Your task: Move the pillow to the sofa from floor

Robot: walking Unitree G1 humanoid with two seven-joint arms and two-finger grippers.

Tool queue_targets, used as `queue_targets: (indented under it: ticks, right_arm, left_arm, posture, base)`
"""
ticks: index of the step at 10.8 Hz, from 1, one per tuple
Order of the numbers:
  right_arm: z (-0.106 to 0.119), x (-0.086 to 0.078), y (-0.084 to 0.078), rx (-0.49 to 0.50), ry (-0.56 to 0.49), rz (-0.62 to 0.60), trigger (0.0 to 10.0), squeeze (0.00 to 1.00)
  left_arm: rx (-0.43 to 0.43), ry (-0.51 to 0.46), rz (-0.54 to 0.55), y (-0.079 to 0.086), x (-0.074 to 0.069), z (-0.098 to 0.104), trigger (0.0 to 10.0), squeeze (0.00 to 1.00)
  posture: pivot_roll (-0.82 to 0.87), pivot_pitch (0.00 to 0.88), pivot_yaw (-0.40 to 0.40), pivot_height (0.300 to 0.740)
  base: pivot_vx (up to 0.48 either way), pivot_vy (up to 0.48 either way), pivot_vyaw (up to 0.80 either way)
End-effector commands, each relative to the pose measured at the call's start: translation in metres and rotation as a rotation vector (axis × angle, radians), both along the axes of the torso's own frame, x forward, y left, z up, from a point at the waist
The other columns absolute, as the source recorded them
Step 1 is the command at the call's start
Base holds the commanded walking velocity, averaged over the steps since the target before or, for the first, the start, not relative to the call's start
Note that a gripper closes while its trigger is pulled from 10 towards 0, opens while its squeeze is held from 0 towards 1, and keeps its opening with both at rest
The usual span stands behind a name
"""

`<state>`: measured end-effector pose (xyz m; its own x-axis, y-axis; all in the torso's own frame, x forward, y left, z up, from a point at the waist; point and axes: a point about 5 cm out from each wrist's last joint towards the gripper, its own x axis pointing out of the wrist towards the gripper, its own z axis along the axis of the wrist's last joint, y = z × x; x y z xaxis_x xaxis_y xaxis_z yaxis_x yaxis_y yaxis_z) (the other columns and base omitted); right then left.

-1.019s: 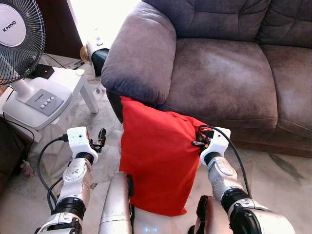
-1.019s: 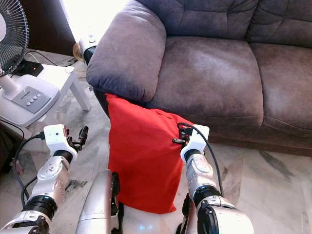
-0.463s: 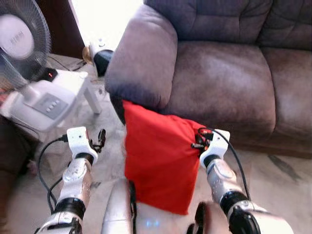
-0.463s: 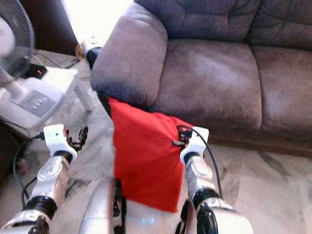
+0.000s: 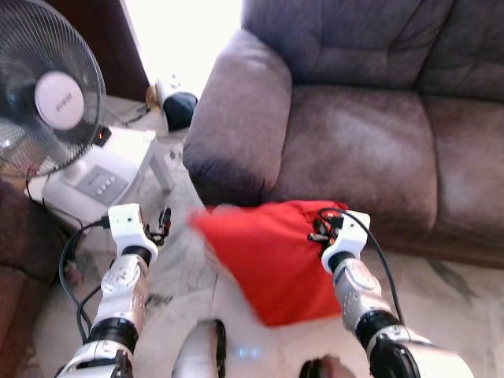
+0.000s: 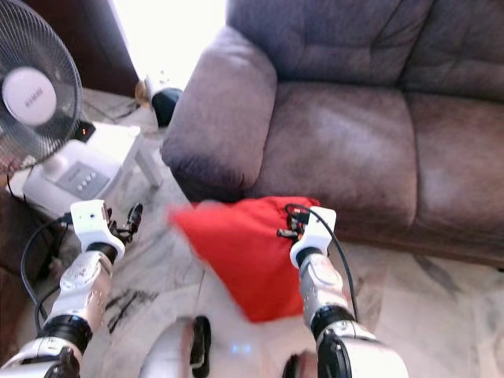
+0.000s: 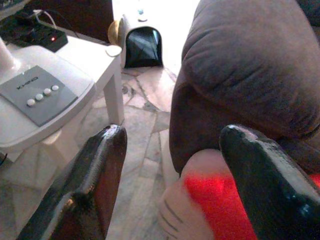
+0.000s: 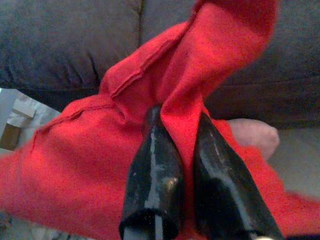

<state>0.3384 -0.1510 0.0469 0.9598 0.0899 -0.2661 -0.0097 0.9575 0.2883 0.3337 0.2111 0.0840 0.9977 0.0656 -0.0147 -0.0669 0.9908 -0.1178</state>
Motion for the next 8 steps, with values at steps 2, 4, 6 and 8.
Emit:
queue_targets:
  ticks: [2, 4, 6, 8]
  right_arm:
    - [0.012, 0.006, -0.003, 0.0, -0.064, -0.009, 10.0, 0.0]
    - [0.012, 0.006, -0.004, 0.005, -0.065, -0.014, 10.0, 0.0]
    - [0.02, 0.012, -0.005, 0.044, -0.089, -0.027, 10.0, 0.0]
    - [0.049, 0.027, -0.002, 0.073, -0.196, -0.003, 10.0, 0.0]
  left_arm:
    - [-0.002, 0.023, 0.003, 0.002, -0.004, -0.007, 10.0, 0.0]
    - [-0.084, 0.031, 0.018, 0.002, -0.003, -0.009, 10.0, 0.0]
    - [-0.304, 0.033, 0.11, 0.007, 0.001, -0.009, 10.0, 0.0]
    - [-0.379, 0.0, 0.097, -0.001, 0.007, 0.0, 10.0, 0.0]
  posture:
    - [0.18, 0.162, -0.011, 0.726]
    - [0.18, 0.152, -0.011, 0.726]
    - [0.18, 0.144, -0.011, 0.726]
    - [0.17, 0.148, -0.013, 0.726]
  base:
    - [0.0, 0.0, 0.0]
    - [0.0, 0.0, 0.0]
    - [0.0, 0.0, 0.0]
    - [0.0, 0.0, 0.0]
